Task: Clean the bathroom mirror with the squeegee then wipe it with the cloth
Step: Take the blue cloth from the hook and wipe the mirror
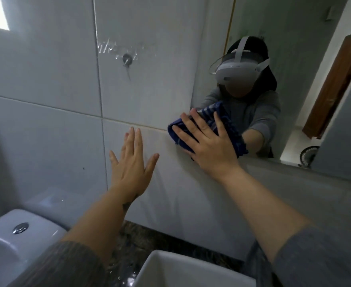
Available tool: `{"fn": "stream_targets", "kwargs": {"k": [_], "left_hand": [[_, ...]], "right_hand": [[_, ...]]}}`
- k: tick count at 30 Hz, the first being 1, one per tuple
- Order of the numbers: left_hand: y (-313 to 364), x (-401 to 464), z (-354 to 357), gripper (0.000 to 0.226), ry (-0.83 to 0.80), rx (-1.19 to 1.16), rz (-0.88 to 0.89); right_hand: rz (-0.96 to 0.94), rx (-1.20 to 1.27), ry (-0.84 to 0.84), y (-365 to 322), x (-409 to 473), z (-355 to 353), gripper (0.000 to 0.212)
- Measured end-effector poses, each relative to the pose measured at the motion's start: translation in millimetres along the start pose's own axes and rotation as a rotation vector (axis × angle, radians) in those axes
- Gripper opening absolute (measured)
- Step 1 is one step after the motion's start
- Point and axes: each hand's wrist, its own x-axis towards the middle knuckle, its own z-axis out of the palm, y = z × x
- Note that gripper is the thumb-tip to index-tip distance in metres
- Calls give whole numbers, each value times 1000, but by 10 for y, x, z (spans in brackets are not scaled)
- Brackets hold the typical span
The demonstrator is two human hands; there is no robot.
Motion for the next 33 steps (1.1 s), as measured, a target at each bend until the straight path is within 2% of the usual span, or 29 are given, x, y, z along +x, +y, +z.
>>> {"fn": "stream_targets", "kwargs": {"k": [3,5,7,11,14,16,20,23,26,28,30,33], "left_hand": [[-150,34,-181,73,-8,-48,-22],[-182,102,-323,67,5,-159,7],[-174,185,-509,59,41,-323,52],[-76,370,-904,48,134,-601,91],[-52,502,-1171,44,135,-798,70],[-82,553,-1321,43,184,-810,52],[-224,654,-1505,39,317,-542,102],[-286,773,-1532,33,369,-348,151],[-318,923,-1544,35,432,-272,178],[-331,1033,-1550,38,468,-184,232],[-358,1126,-1548,43,466,-55,282],[-388,1205,-1543,49,392,120,287]], "right_hand": [[-48,163,37,-182,237,-13,62],[-24,335,82,-289,399,-75,58],[45,598,121,-381,589,-192,51],[193,1279,32,-476,979,-572,53],[207,1449,67,-463,1229,-747,50],[225,1451,97,-411,1361,-774,48],[236,1357,111,-350,1545,-701,48],[250,1199,122,-368,1617,-643,39],[342,984,217,-390,1712,-630,33],[362,976,286,-384,1767,-606,34],[347,1003,302,-338,1805,-579,39],[339,766,338,-215,1844,-529,37]]}}
